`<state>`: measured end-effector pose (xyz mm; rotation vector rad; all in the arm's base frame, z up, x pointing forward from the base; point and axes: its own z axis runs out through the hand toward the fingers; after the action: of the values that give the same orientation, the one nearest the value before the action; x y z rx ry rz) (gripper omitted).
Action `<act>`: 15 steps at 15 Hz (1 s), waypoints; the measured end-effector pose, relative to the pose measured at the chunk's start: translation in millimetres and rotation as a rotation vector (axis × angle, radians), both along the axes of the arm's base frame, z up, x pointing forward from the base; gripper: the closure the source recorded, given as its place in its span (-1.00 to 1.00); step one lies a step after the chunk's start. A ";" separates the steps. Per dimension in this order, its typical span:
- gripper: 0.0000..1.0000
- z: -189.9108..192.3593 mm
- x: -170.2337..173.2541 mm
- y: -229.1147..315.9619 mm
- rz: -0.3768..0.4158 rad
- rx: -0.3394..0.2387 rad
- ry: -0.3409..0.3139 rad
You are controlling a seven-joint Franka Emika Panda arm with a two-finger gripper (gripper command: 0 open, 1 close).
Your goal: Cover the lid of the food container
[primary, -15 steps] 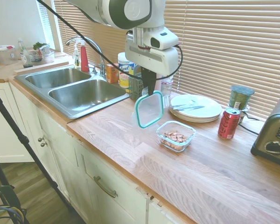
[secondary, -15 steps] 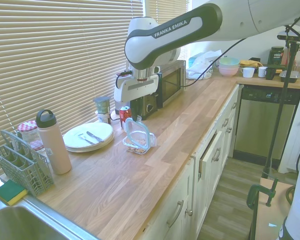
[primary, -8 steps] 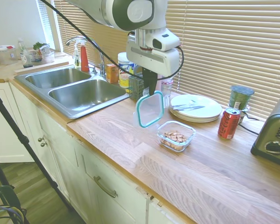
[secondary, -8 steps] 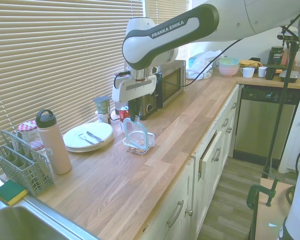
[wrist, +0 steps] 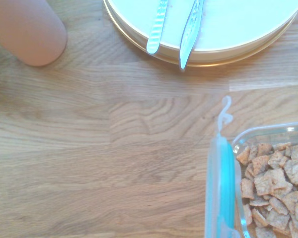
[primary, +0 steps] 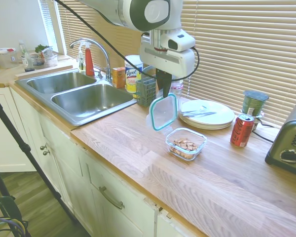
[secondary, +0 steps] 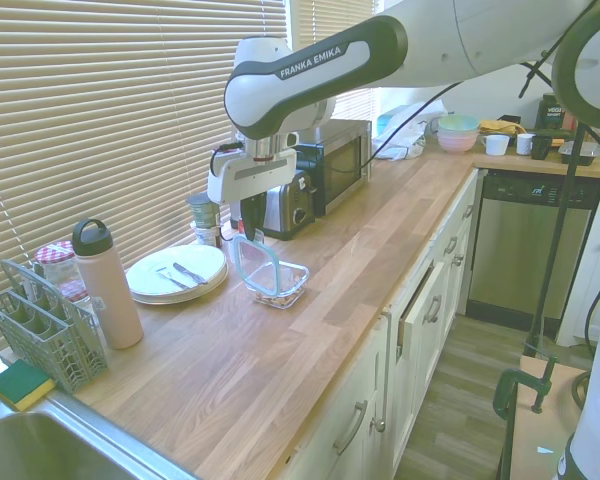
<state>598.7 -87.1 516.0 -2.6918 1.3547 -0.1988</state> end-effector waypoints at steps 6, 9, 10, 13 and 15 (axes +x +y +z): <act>1.00 -11.8 15.3 -3.6 -0.006 0.007 0.016; 1.00 -14.6 15.3 -16.2 -0.027 0.020 0.017; 1.00 -14.7 13.8 -24.6 -0.034 0.027 0.015; 1.00 -14.7 7.3 -54.0 -0.052 0.054 0.009; 1.00 -15.1 2.7 -70.2 -0.062 0.069 0.007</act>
<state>601.4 -157.3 500.9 -2.5995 1.4213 -0.1454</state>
